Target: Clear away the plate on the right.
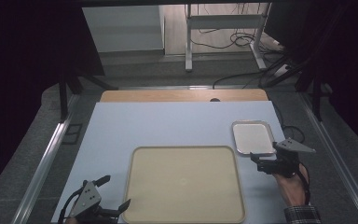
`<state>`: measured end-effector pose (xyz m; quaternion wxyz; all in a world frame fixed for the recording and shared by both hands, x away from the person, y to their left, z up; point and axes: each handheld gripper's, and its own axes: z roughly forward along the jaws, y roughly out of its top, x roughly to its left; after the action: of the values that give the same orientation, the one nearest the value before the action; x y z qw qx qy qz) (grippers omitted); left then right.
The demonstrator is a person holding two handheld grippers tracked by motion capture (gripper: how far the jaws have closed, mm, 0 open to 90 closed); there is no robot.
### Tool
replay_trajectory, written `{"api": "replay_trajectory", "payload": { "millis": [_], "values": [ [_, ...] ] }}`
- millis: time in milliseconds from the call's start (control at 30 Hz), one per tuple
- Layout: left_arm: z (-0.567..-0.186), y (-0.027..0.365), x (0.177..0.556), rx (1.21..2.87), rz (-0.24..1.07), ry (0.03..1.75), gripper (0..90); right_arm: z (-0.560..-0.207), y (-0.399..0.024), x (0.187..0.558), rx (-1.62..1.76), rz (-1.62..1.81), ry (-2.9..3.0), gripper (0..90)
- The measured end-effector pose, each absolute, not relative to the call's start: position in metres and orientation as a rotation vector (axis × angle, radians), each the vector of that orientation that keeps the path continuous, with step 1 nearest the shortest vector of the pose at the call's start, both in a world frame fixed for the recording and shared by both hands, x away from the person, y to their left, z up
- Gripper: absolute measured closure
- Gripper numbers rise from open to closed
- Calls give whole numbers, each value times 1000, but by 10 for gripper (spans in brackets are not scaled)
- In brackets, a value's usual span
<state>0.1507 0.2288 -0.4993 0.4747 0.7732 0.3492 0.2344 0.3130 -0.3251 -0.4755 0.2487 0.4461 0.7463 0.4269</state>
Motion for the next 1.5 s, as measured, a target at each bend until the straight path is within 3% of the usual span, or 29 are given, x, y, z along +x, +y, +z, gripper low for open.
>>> {"api": "replay_trajectory", "payload": {
  "millis": [1500],
  "values": [
    [-499,228,152,1896,579,855,0,-481,-367,377,1493,1012,2005,0]
  ]
}}
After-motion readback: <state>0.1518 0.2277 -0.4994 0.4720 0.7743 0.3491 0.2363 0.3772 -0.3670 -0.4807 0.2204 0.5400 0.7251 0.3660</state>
